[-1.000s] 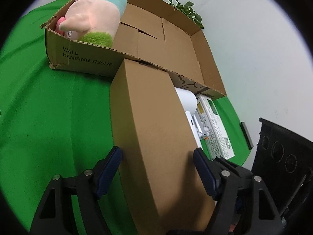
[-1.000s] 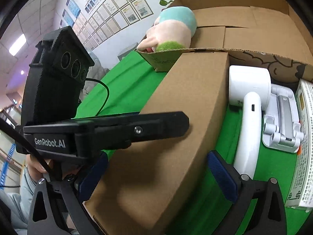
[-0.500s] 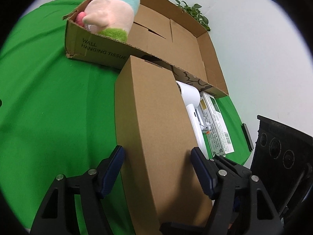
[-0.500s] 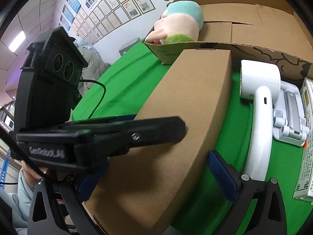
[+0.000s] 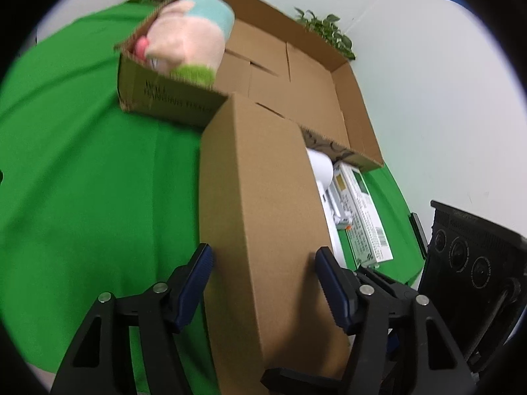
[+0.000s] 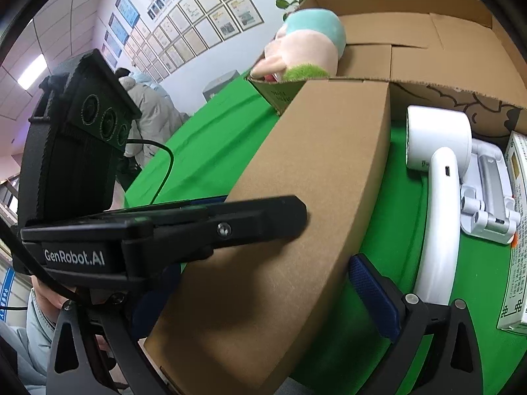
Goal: Organize objects
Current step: 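Lift the brown box and lower it into the open box beside the pig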
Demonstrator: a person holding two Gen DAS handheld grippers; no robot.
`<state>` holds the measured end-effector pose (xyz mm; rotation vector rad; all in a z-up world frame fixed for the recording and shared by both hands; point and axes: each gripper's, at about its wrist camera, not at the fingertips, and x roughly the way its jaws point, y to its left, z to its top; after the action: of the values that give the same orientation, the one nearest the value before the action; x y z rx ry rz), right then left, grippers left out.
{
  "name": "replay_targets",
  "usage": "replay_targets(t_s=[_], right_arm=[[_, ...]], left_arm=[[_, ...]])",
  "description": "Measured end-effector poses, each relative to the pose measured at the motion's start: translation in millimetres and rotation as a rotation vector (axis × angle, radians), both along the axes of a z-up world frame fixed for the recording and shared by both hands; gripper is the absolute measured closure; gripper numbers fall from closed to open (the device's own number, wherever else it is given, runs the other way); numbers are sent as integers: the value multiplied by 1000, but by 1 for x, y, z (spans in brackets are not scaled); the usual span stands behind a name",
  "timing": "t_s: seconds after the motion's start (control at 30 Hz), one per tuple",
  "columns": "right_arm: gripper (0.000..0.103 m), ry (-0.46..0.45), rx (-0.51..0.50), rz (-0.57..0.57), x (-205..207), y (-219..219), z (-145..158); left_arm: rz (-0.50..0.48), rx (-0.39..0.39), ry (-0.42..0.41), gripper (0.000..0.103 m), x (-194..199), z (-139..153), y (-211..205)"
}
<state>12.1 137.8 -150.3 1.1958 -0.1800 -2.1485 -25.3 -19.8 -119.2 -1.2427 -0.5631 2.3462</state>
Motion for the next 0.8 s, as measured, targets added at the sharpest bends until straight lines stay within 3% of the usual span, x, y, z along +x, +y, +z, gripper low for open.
replay_targets(t_s=[0.33, 0.6, 0.8], right_arm=[[10, 96, -83, -51, -3, 14, 28], [16, 235, -69, -186, -11, 44, 61], [18, 323, -47, -261, -20, 64, 93]], left_arm=[[-23, -96, 144, 41, -2, 50, 20], [-102, -120, 226, 41, -27, 81, 53], [-146, -93, 299, 41, -53, 106, 69]])
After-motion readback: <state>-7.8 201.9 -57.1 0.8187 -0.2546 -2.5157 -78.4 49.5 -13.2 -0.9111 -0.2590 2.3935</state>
